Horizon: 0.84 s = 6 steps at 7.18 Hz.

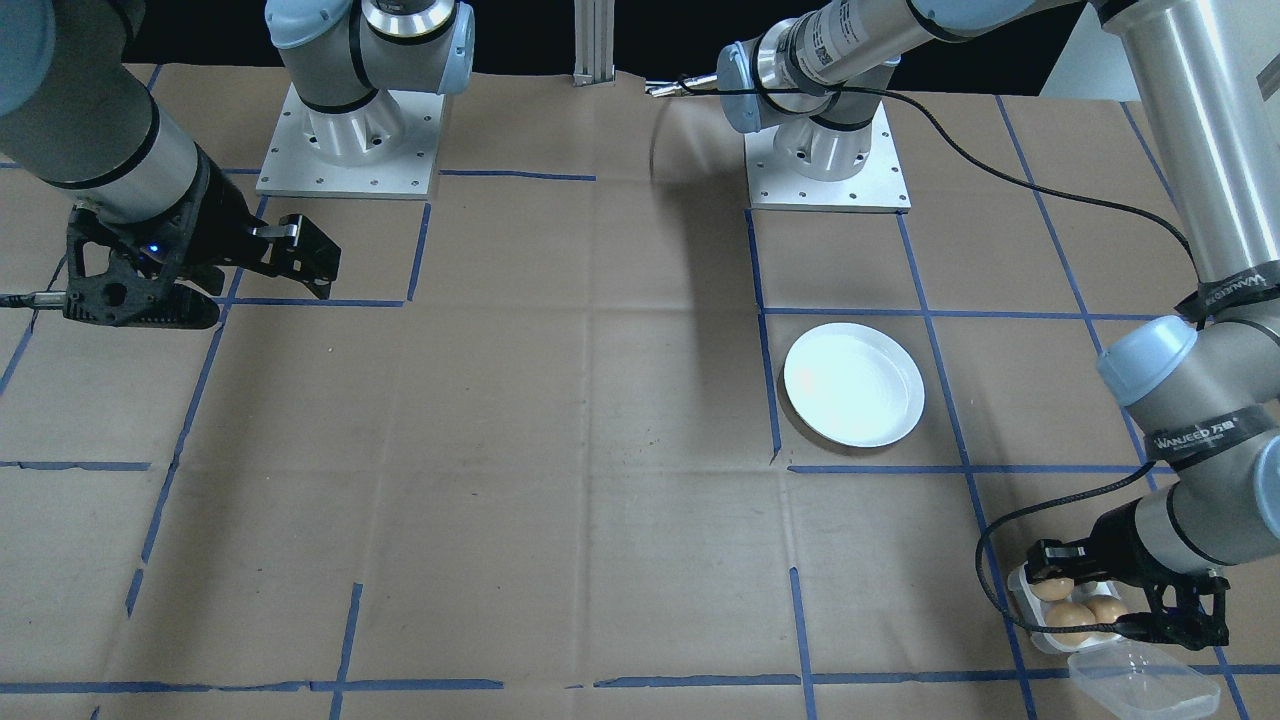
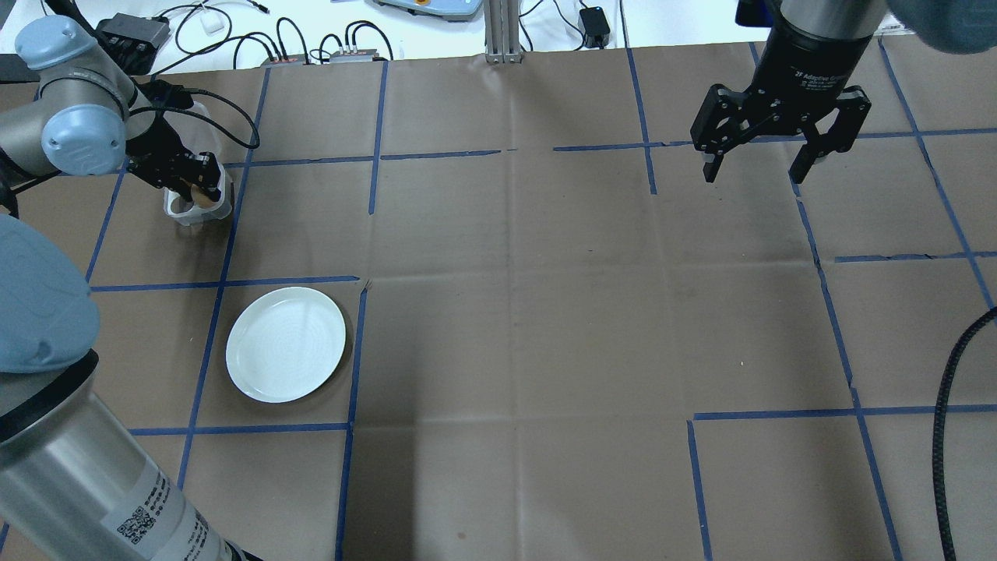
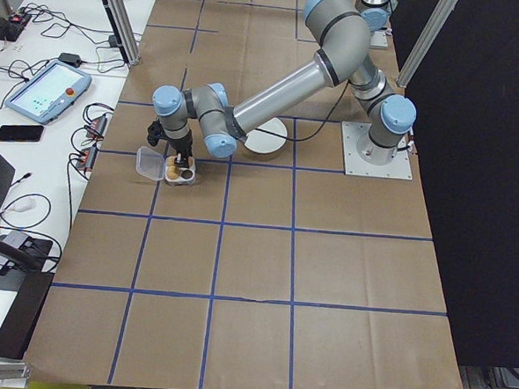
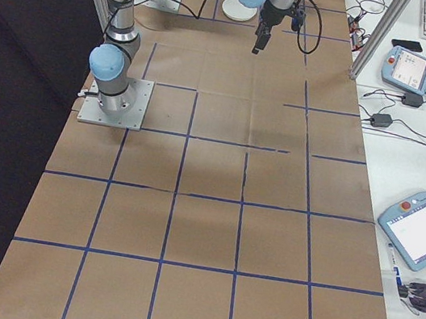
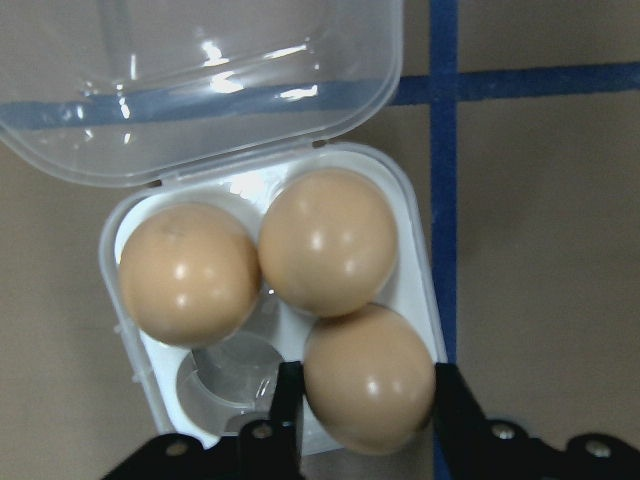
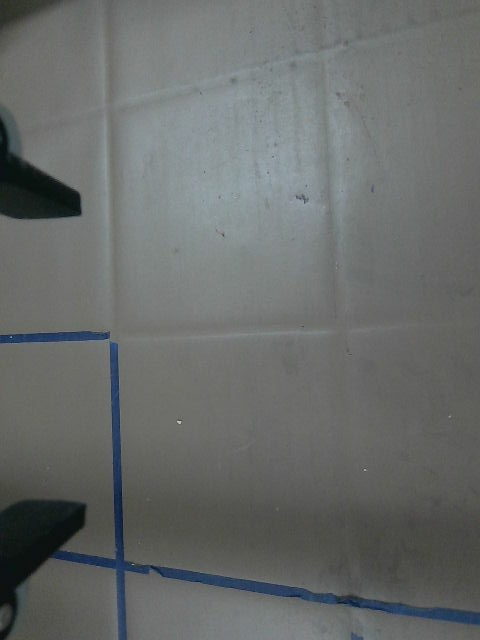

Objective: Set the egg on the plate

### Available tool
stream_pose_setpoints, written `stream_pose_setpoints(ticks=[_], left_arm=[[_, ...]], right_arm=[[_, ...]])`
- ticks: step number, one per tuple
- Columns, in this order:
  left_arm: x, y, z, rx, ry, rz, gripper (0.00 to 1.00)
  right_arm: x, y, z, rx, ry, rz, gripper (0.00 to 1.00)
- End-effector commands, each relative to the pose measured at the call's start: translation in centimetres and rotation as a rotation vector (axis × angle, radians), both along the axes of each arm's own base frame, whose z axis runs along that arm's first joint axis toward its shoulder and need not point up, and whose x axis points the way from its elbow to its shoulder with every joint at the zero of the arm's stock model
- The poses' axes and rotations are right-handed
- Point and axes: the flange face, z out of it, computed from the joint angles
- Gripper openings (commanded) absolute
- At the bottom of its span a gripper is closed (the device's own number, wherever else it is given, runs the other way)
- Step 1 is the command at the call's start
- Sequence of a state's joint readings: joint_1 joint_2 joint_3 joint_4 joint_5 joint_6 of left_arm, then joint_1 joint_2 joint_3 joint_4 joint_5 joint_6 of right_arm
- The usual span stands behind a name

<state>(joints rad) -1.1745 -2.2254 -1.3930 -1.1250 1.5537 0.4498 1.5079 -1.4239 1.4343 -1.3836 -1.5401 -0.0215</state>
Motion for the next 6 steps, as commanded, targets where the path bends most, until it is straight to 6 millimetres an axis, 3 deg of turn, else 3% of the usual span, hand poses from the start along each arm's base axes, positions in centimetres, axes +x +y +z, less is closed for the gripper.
stream_pose_setpoints(ticks=[1,3,5,6], left_arm=[[0.0,0.5,2.3,-0.002,-0.036,-0.004,0.32],[-1.1,3.3,8.6,-0.009,-0.075,-0.01,0.32],[-4.3,7.4,10.2,0.018,-0.053,0.041,0.32],[-8.1,10.3,11.2,0.021,-0.051,0.059,0.32]], right_arm=[[0.0,0.0,0.1,-0.001,0.002,0.0,1.0],[0.0,0.0,0.1,-0.001,0.002,0.0,1.0],[0.0,0.0,0.0,0.0,0.0,0.0,1.0],[0.0,0.0,0.1,-0.001,0.0,0.0,1.0]])
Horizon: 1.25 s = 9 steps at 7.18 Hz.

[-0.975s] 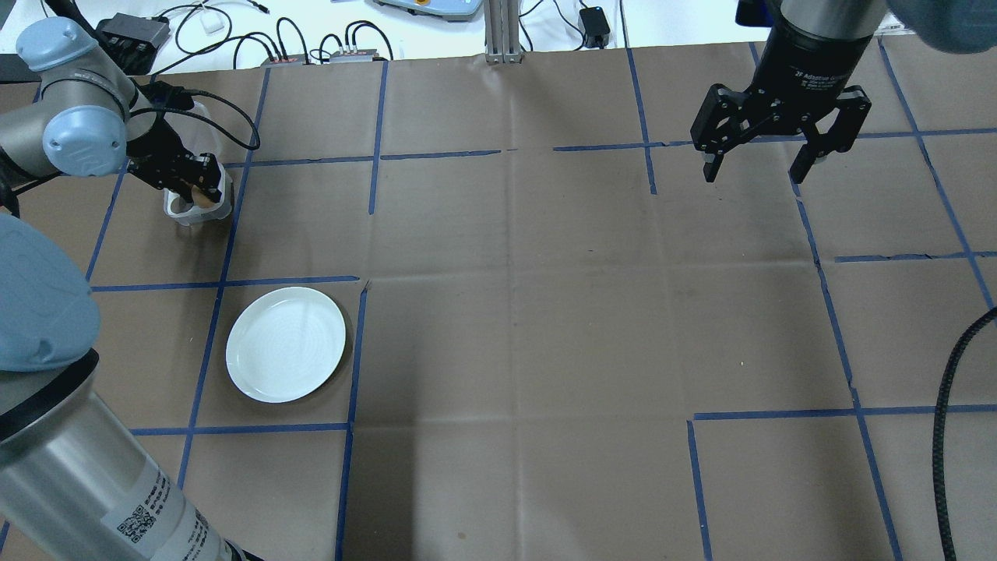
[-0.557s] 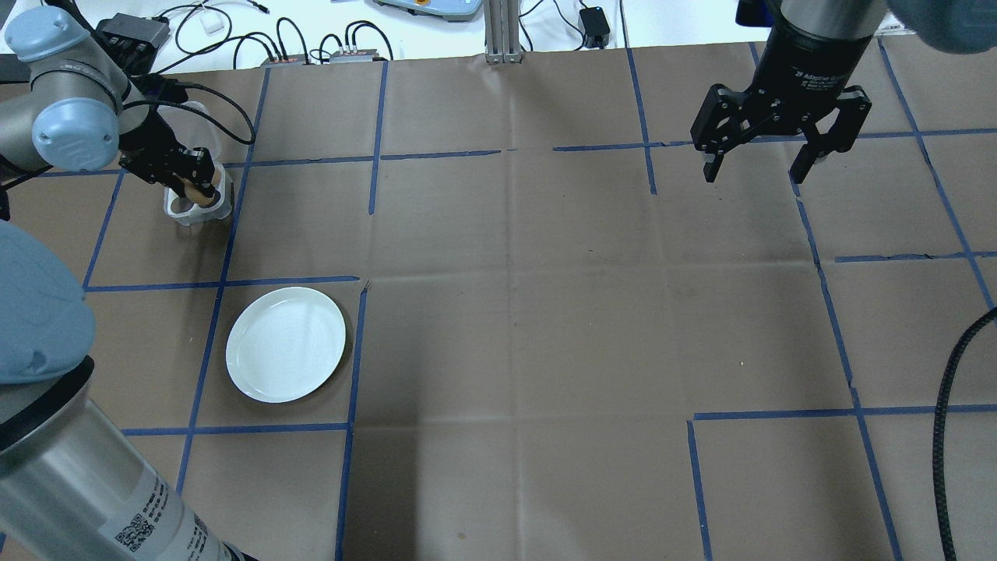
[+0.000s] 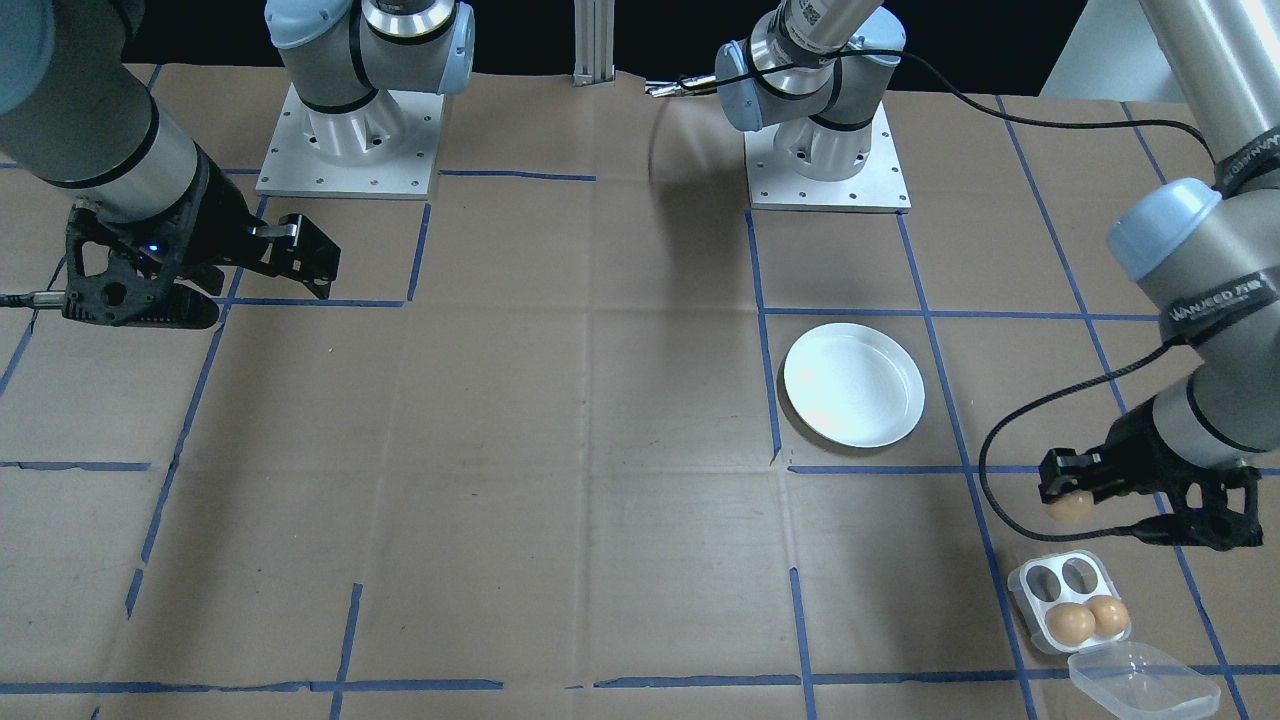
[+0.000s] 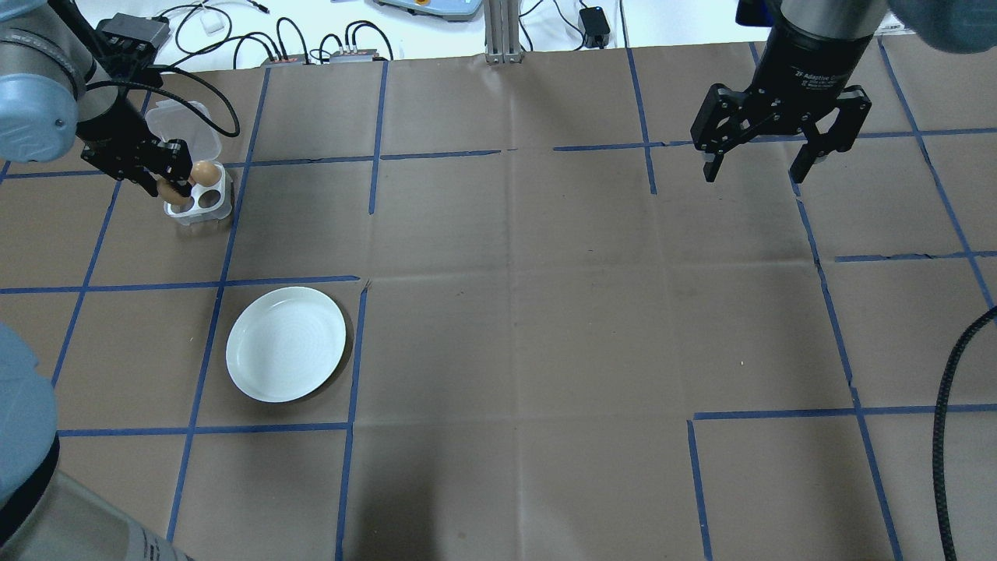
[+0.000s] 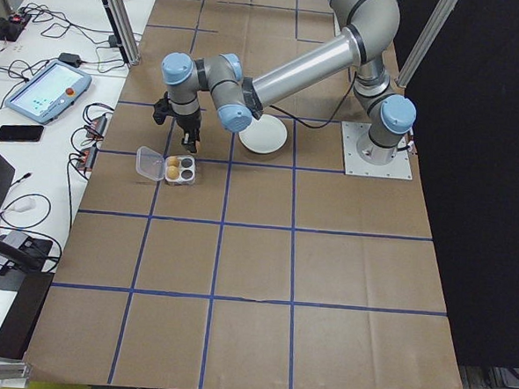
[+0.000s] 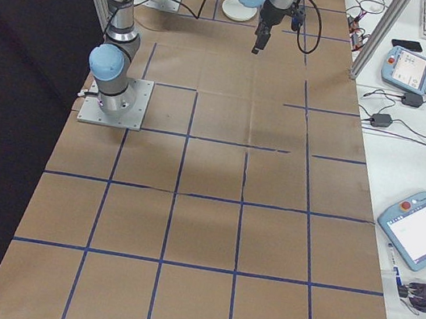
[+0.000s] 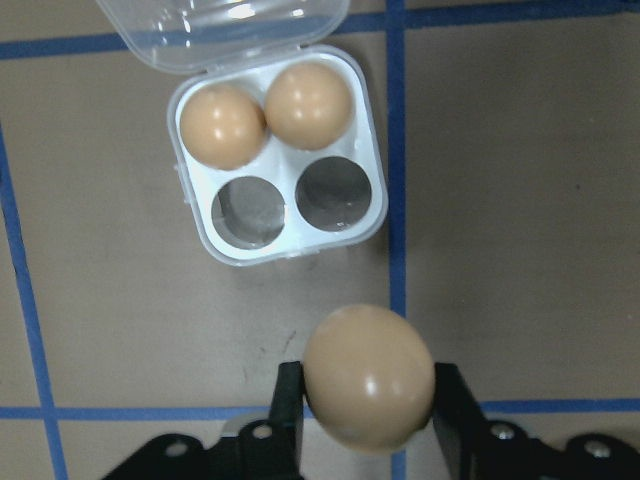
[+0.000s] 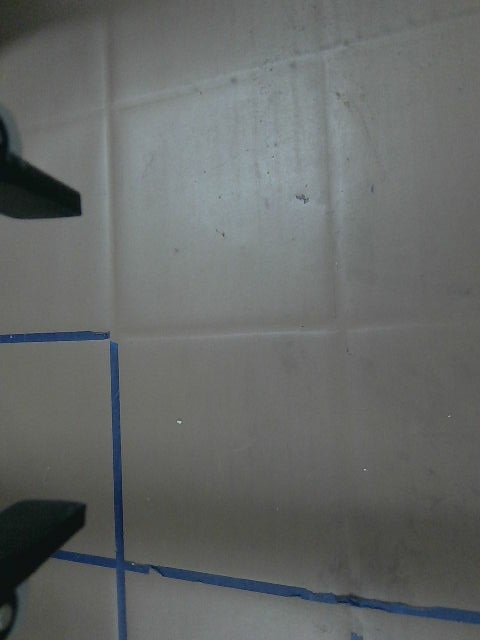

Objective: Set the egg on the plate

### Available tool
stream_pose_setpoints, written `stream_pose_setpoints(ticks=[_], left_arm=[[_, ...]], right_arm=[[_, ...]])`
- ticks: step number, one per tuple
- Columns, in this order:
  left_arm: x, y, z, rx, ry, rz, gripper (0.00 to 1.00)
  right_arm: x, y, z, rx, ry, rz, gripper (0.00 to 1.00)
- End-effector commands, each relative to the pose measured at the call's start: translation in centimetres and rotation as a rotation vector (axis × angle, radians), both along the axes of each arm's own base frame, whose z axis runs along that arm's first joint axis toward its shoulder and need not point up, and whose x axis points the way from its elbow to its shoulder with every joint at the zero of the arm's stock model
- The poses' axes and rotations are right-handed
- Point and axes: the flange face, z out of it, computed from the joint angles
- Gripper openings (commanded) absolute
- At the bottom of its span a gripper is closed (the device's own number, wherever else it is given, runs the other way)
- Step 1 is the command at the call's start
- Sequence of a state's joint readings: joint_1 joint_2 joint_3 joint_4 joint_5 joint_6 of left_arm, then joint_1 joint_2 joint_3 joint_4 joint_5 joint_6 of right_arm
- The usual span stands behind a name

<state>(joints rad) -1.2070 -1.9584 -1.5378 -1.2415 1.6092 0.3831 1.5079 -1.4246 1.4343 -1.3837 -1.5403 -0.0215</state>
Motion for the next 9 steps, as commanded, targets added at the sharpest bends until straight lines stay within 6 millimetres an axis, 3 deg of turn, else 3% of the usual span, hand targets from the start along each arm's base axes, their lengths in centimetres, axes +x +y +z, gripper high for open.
stream_pose_setpoints(ticks=[1,2,4,5,7,8,9], left_arm=[[-8.5,6.9,1.2,0.021,0.007,0.027,0.32],[-11.3,10.4,0.2,0.051,0.012,0.045,0.32],[-12.8,15.9,-5.6,0.152,0.025,0.062,0.32],[-12.6,16.5,-8.3,0.154,0.029,0.057,0.32],[-12.4,15.8,-12.0,0.196,0.037,0.063,0.35],[-12.4,15.7,-12.0,0.195,0.036,0.057,0.9],[-12.3,15.6,-10.9,0.171,0.025,0.056,0.99]], right_arm=[[0.0,0.0,0.0,0.0,0.0,0.0,1.0],[0.0,0.0,0.0,0.0,0.0,0.0,1.0],[0.0,0.0,0.0,0.0,0.0,0.0,1.0],[0.0,0.0,0.0,0.0,0.0,0.0,1.0],[0.0,0.0,0.0,0.0,0.001,0.0,1.0],[0.0,0.0,-0.1,0.001,0.0,0.0,1.0],[0.0,0.0,0.0,0.0,0.001,0.0,1.0]])
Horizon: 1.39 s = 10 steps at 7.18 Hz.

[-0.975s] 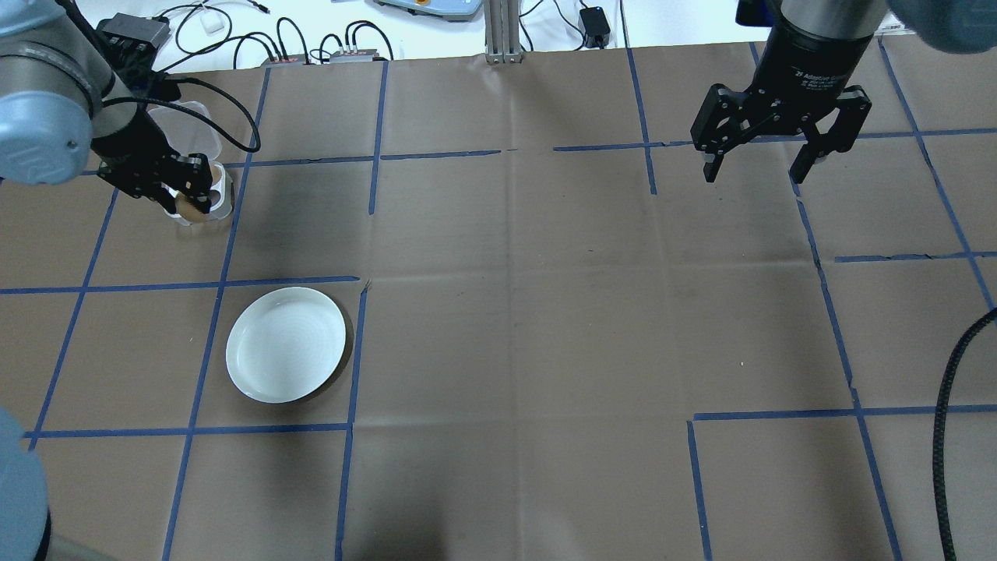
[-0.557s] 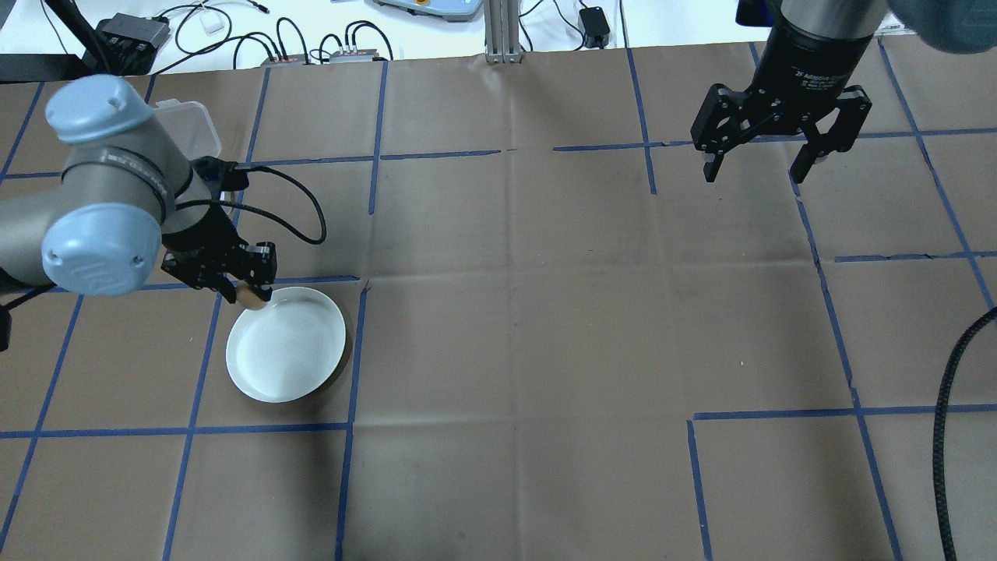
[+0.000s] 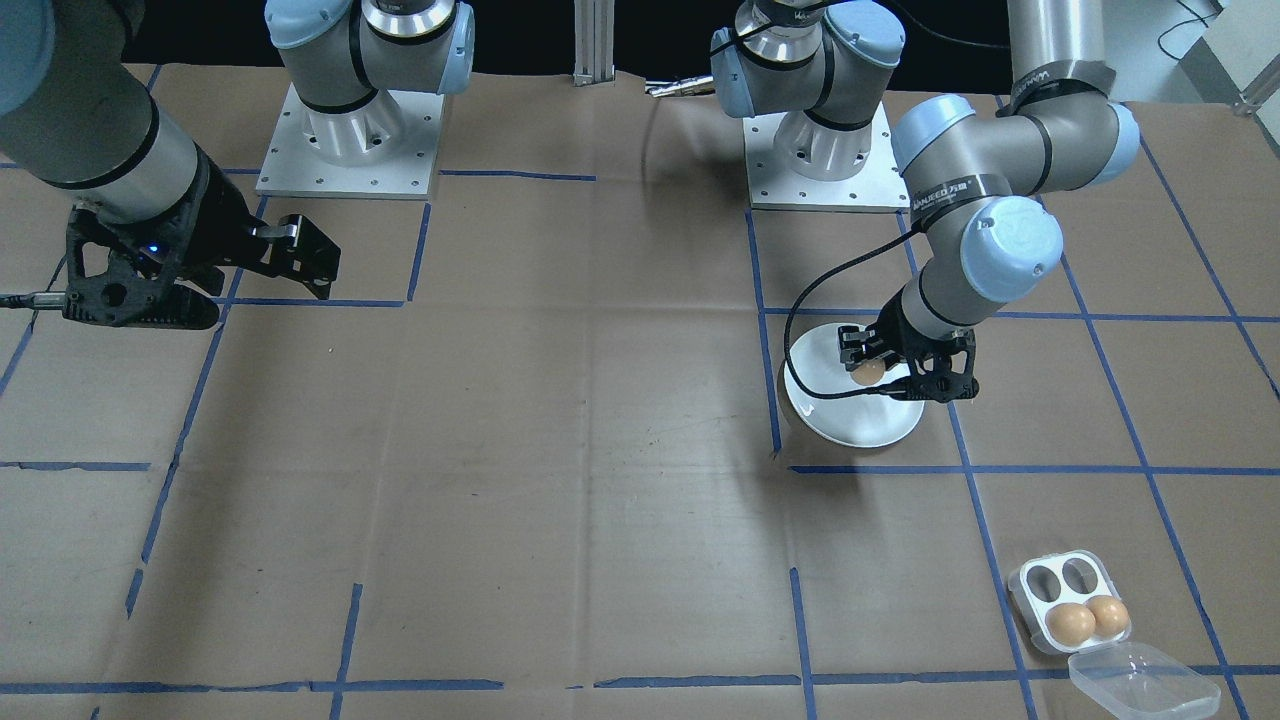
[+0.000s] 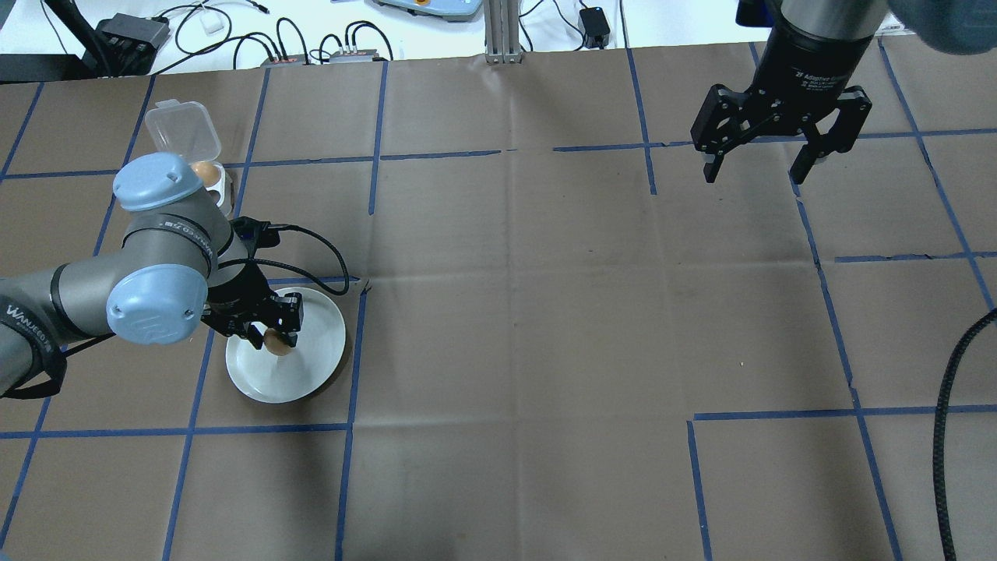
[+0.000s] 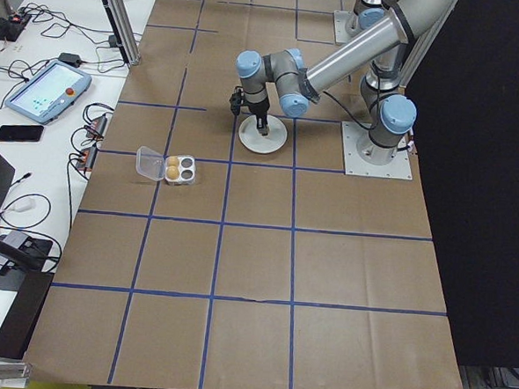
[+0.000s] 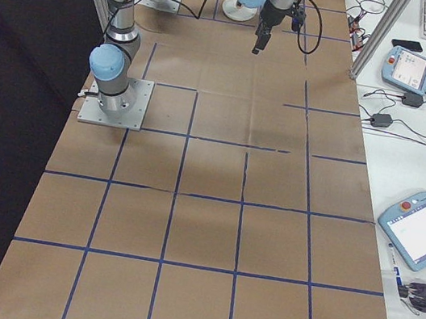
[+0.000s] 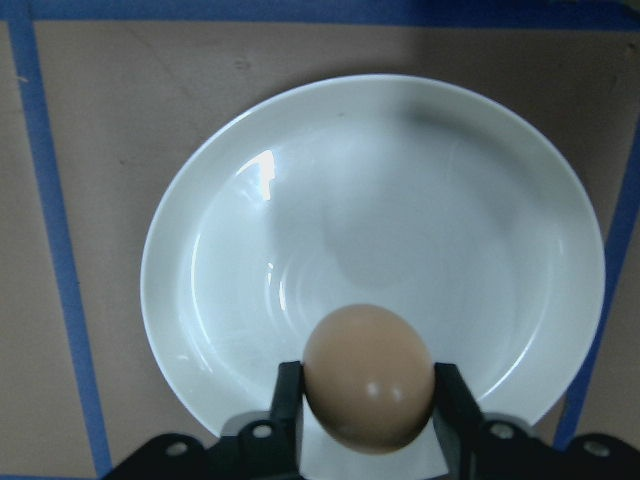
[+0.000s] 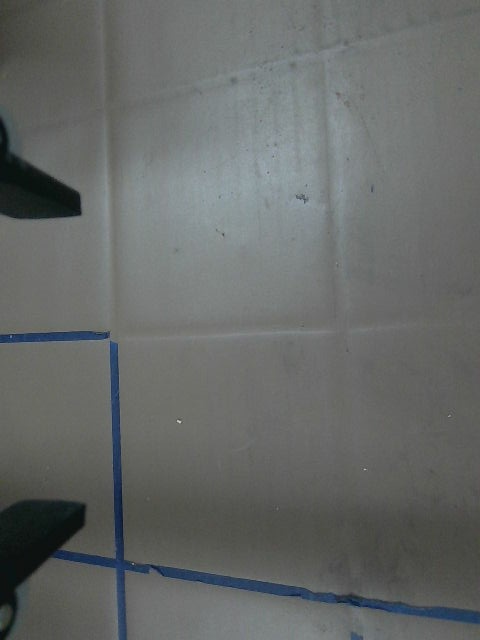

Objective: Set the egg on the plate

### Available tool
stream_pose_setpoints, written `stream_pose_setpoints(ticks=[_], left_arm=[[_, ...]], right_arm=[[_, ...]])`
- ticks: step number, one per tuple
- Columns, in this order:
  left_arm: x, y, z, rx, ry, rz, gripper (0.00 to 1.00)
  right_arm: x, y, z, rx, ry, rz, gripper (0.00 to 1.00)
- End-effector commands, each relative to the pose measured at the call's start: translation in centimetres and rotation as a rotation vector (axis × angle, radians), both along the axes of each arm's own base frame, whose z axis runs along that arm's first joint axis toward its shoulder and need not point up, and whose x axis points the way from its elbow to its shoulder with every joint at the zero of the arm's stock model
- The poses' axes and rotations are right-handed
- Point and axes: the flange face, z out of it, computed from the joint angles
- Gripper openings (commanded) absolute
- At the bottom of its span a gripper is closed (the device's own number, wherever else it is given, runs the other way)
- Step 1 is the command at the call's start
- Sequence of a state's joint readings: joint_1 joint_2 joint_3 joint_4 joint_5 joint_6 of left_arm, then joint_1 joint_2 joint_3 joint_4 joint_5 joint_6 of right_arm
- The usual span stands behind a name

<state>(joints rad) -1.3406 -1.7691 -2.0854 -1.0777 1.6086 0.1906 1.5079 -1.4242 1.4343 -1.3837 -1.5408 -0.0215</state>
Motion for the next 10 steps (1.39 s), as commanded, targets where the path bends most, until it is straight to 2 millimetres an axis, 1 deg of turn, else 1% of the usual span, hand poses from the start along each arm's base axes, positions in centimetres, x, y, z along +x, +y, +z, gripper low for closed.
stream_pose_setpoints(ticks=[1,2,3,4,5,6,7,8,9,10], left_arm=[[0.1,-0.4,1.9,-0.044,-0.015,-0.002,0.99],[0.3,-1.2,6.4,-0.113,-0.028,-0.003,0.99],[0.2,-1.4,12.2,-0.166,-0.039,-0.004,0.99],[0.5,-2.3,16.1,-0.205,-0.048,-0.004,0.99],[1.5,-4.0,17.9,-0.24,-0.05,-0.005,0.99],[2.9,-6.5,17.8,-0.24,-0.046,-0.051,0.99],[5.2,-9.3,17.7,-0.244,-0.046,-0.067,0.99],[7.9,-11.7,17.4,-0.244,-0.04,-0.165,0.99],[10.2,-13.5,16.8,-0.235,-0.03,-0.317,0.99],[11.8,-14.8,16.5,-0.231,-0.023,-0.357,0.99]], right_arm=[[0.0,0.0,0.0,0.001,-0.001,0.0,1.0],[0.0,0.0,0.0,-0.001,-0.001,0.0,1.0],[0.0,0.0,0.0,-0.001,0.001,0.0,1.0],[0.0,0.0,0.0,-0.001,0.001,0.0,1.0],[0.0,0.0,0.0,-0.001,-0.001,0.0,1.0],[0.0,0.0,0.0,-0.001,-0.001,0.0,1.0],[0.0,0.0,0.0,0.001,-0.001,0.0,1.0],[0.0,0.0,0.0,-0.001,-0.001,0.0,1.0],[0.0,0.0,0.0,-0.001,-0.001,0.0,1.0],[0.0,0.0,0.0,-0.001,-0.001,0.0,1.0]])
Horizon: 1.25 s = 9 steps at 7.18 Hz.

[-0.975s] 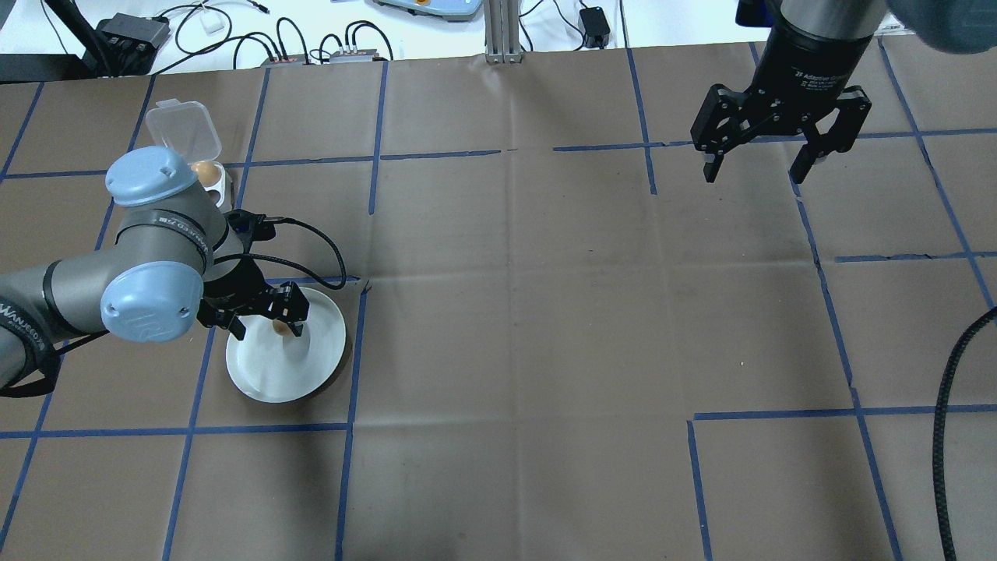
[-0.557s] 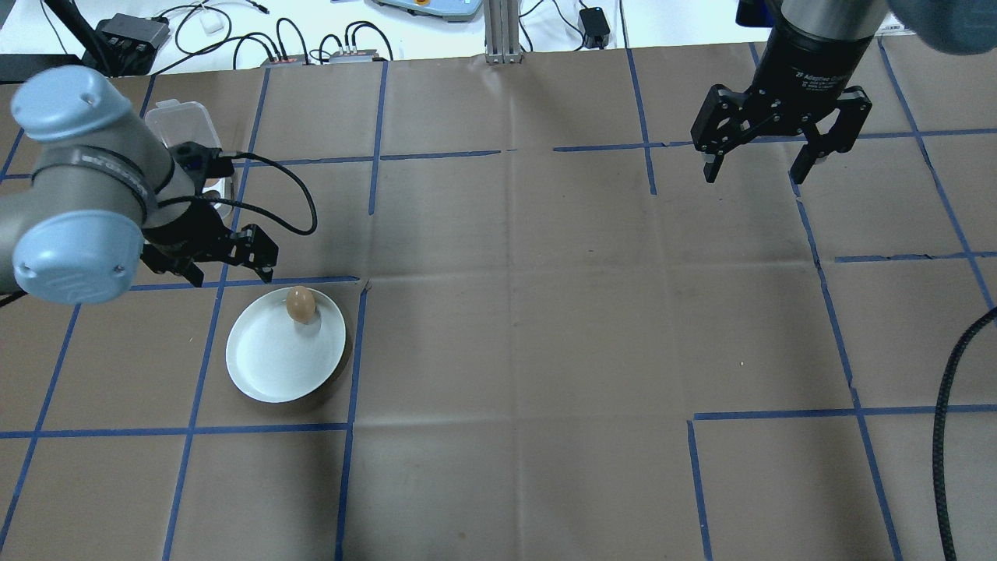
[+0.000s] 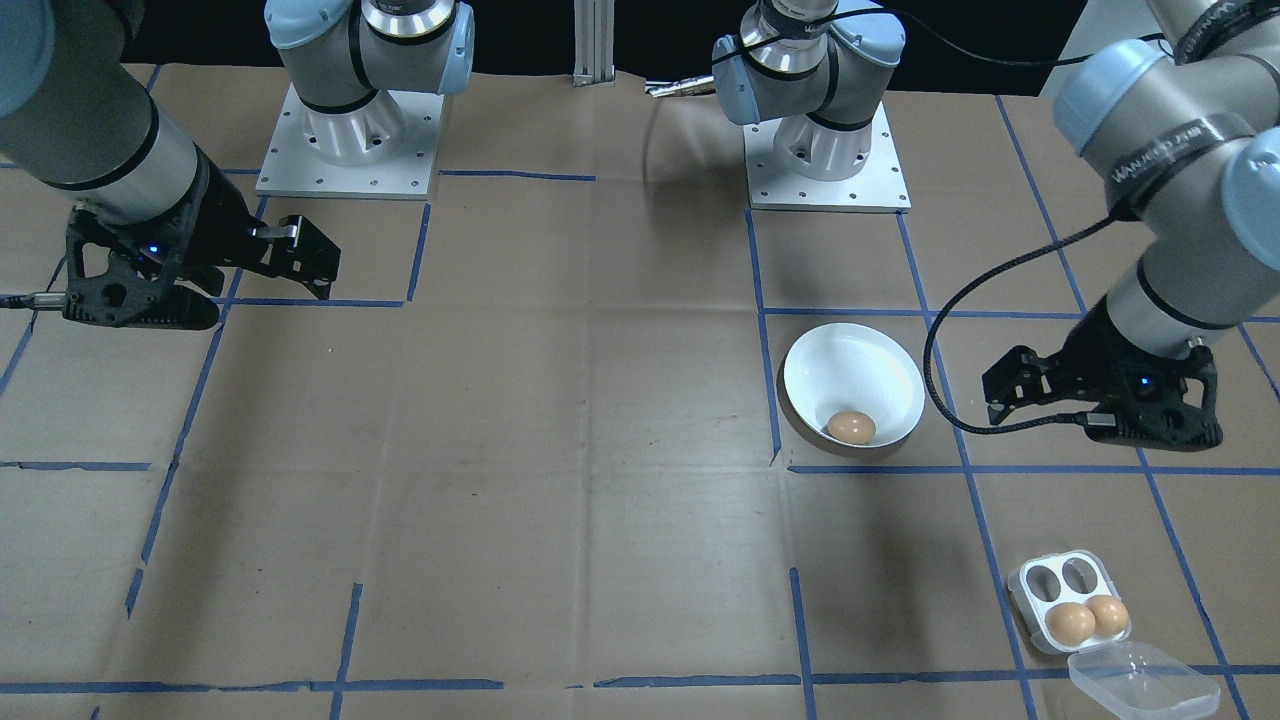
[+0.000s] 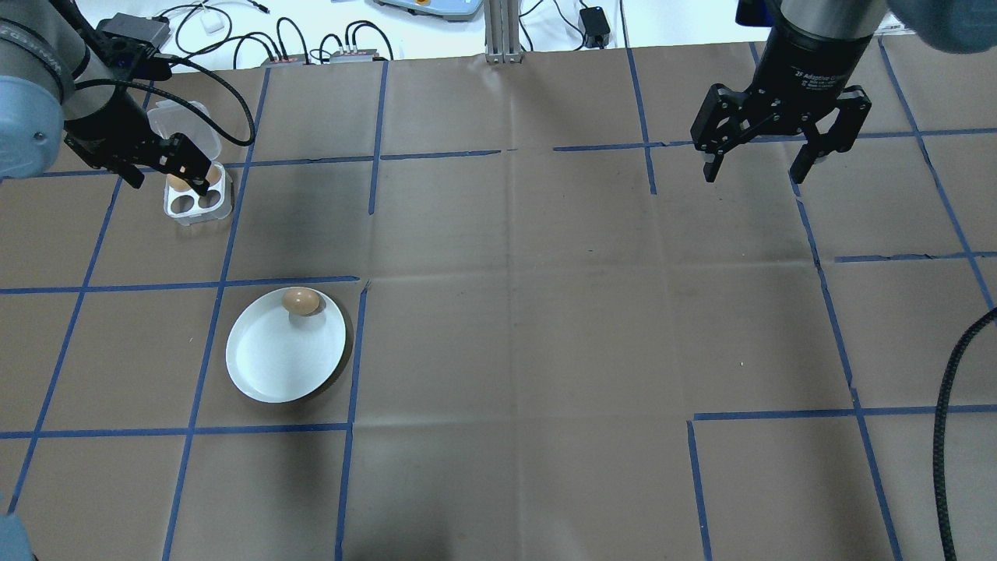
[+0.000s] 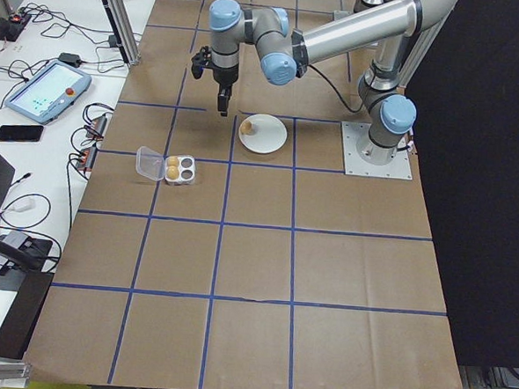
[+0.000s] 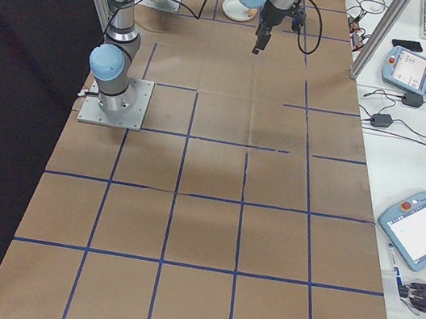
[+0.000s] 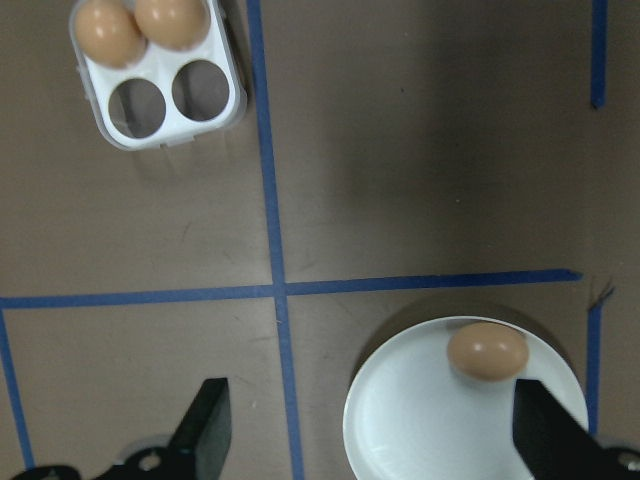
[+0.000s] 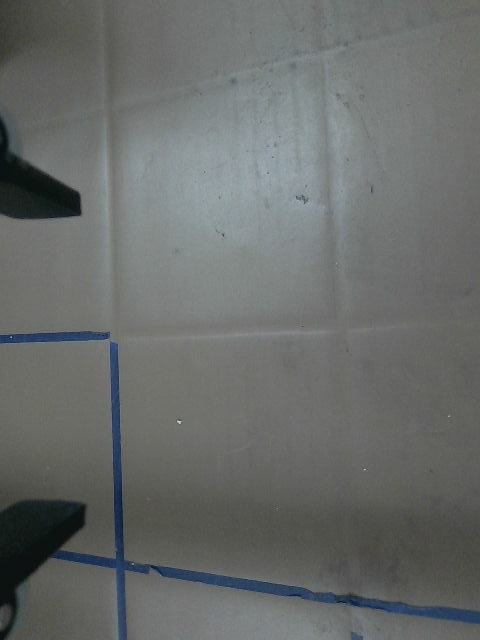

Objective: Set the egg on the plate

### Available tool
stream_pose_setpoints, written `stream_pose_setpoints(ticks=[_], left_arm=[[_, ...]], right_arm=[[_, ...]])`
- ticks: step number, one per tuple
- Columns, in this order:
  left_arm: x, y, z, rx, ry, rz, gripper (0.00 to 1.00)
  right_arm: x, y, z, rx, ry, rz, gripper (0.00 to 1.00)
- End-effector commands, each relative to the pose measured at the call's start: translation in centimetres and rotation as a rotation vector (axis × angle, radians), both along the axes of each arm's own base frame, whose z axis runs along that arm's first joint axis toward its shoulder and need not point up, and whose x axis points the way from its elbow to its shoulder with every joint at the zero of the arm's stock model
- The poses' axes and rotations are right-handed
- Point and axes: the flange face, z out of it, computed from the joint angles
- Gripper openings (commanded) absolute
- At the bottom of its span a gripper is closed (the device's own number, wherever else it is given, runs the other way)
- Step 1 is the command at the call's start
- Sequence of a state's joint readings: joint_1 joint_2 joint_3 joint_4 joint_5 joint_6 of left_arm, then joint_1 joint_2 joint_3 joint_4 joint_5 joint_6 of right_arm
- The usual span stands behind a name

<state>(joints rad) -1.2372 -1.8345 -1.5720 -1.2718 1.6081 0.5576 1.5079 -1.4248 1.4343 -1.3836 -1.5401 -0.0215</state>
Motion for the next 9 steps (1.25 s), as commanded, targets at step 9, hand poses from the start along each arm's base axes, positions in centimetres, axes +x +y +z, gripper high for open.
stream_pose_setpoints(ticks=[9], left_arm=[[11.4,-10.4,-10.4,0.043,-0.025,-0.962,0.99]], right_arm=[[0.0,0.0,0.0,0.0,0.0,0.0,1.0]])
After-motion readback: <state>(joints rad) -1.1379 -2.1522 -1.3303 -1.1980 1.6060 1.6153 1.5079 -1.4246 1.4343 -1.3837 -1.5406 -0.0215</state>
